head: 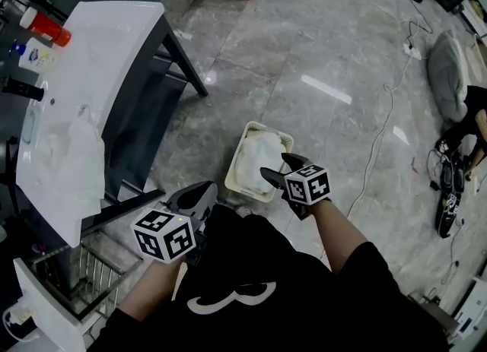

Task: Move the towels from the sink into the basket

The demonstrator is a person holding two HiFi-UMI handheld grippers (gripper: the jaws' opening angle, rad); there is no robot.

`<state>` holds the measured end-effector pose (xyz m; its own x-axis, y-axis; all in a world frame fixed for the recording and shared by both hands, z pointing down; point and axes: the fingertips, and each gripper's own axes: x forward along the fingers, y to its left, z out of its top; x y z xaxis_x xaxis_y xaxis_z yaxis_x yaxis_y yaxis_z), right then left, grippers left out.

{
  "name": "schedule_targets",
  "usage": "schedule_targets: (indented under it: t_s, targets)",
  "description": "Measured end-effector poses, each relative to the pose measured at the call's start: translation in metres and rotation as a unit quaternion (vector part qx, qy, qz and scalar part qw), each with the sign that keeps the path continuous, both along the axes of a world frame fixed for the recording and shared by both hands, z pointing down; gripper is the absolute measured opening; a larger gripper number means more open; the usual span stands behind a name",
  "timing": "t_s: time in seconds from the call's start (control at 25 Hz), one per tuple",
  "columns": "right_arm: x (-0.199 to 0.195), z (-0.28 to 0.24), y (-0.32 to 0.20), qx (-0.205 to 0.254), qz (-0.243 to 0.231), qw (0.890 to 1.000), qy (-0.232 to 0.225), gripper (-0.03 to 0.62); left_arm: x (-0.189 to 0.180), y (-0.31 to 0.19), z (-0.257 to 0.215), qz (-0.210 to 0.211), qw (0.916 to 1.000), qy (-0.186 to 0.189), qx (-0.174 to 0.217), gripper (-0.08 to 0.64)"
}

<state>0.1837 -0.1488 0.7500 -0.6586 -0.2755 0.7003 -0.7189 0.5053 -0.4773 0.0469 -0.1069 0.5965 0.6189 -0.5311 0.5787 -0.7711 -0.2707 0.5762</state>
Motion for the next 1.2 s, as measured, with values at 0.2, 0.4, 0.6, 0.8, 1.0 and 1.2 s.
schedule_targets:
  t_s: [0.2,0.4,0.6,0.8,1.0,1.2]
  targets:
    - [-0.040,-0.069,-0.009,0.052,-0.055,0.997,-0.025,0.327,-0.016,0.003,-0.034,-0.029,0.9991,0.019,0.026,0.005]
    - [-0.108,-0.152,0.003,0.110,-0.135,0.983,-0.061,0.327,-0.058,0.013,-0.085,-0.069,0.9952,0.012,0.069,0.005]
    - [-0.166,-0.232,0.013,0.152,-0.212,0.960,-0.106,0.327,-0.113,0.033,-0.139,-0.141,0.9830,-0.005,0.118,0.006]
    - [-0.224,-0.304,0.034,0.190,-0.284,0.926,-0.158,0.327,-0.159,0.059,-0.174,-0.202,0.9675,-0.028,0.149,0.005]
    - [-0.272,-0.366,0.061,0.216,-0.333,0.893,-0.212,0.327,-0.197,0.094,-0.214,-0.261,0.9461,-0.055,0.184,0.005]
    - [-0.314,-0.400,0.069,0.245,-0.366,0.872,-0.216,0.327,-0.232,0.130,-0.240,-0.315,0.9250,-0.071,0.201,0.005]
